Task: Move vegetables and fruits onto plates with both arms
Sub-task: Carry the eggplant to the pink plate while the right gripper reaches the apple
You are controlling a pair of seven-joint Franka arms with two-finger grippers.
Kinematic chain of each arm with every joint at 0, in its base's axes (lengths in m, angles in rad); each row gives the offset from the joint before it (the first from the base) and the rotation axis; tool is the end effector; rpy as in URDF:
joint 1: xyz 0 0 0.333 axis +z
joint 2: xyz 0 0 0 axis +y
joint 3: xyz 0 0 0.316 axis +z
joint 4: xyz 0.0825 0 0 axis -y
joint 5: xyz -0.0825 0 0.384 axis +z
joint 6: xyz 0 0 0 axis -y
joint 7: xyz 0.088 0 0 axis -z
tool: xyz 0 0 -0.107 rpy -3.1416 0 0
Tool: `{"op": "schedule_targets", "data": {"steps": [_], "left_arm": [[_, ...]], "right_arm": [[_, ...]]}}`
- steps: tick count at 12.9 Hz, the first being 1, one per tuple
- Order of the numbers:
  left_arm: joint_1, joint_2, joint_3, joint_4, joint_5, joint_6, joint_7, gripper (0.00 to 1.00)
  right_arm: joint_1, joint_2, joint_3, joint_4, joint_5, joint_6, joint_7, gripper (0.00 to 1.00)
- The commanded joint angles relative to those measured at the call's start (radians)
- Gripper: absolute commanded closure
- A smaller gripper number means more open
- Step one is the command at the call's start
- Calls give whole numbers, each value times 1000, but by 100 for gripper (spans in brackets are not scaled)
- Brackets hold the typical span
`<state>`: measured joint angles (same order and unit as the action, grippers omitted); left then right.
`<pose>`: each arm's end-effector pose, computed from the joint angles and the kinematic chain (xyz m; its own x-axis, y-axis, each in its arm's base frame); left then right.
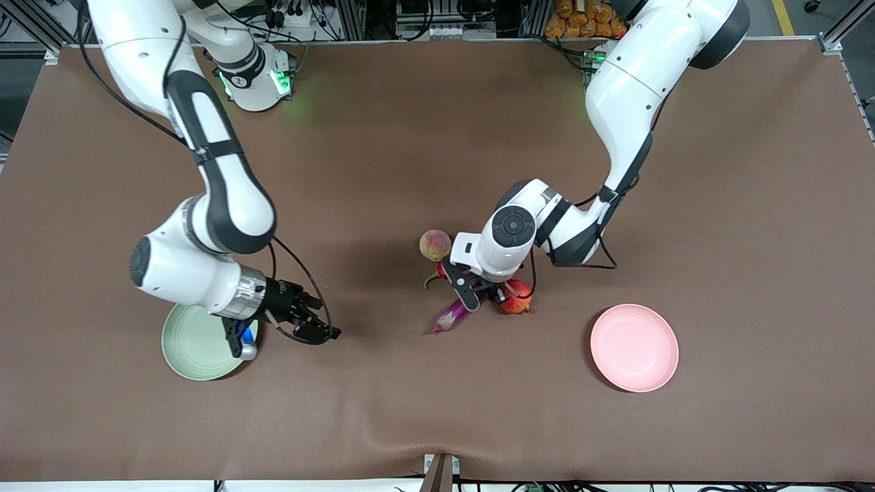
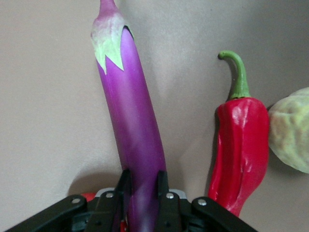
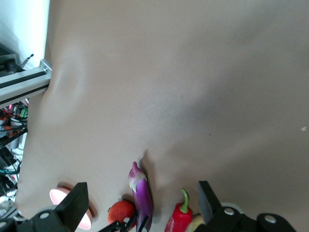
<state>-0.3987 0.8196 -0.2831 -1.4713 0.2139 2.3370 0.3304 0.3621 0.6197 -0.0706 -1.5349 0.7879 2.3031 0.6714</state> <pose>0.5891 -0.4249 0.2112 0.4867 -0.8687 0.0918 -0.8729 -0.4878 0.0114 0.6854 0.2300 0.3121 0.6735 -0.6528 -0.3468 -0.7311 -0.5189 -0.4429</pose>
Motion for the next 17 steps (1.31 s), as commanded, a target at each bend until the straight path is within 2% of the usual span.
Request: {"op": "schedule_targets", "data": {"steps": [1, 4, 7, 9, 11, 13, 16, 17], "left_arm": [[1, -36, -2, -1, 18, -1, -11, 100], [6, -112, -8, 0, 9, -95, -41, 100], [60, -203, -10, 2, -47, -217, -30, 100], [131, -237, -10, 5, -44, -272, 19, 100], [239, -225, -10, 9, -45, -272, 186, 100], [341, -205, -10, 9, -45, -266, 324, 100], [461, -171, -10, 9, -48, -258, 436, 100], [486, -157, -10, 9, -48, -258, 440, 100]], "right_arm": [[73, 28, -8, 15, 27, 65, 112, 0], [101, 40, -8, 10, 28, 72, 281, 0], [115, 49, 0, 16, 30, 70, 486, 0], [142, 57, 2, 21, 33, 72, 618, 0], [199, 75, 2, 38, 72, 113, 707, 0], [268, 148, 3, 109, 108, 227, 758, 0], [357, 326, 0, 350, 105, 297, 946, 0], [373, 356, 2, 381, 106, 324, 980, 0]]}}
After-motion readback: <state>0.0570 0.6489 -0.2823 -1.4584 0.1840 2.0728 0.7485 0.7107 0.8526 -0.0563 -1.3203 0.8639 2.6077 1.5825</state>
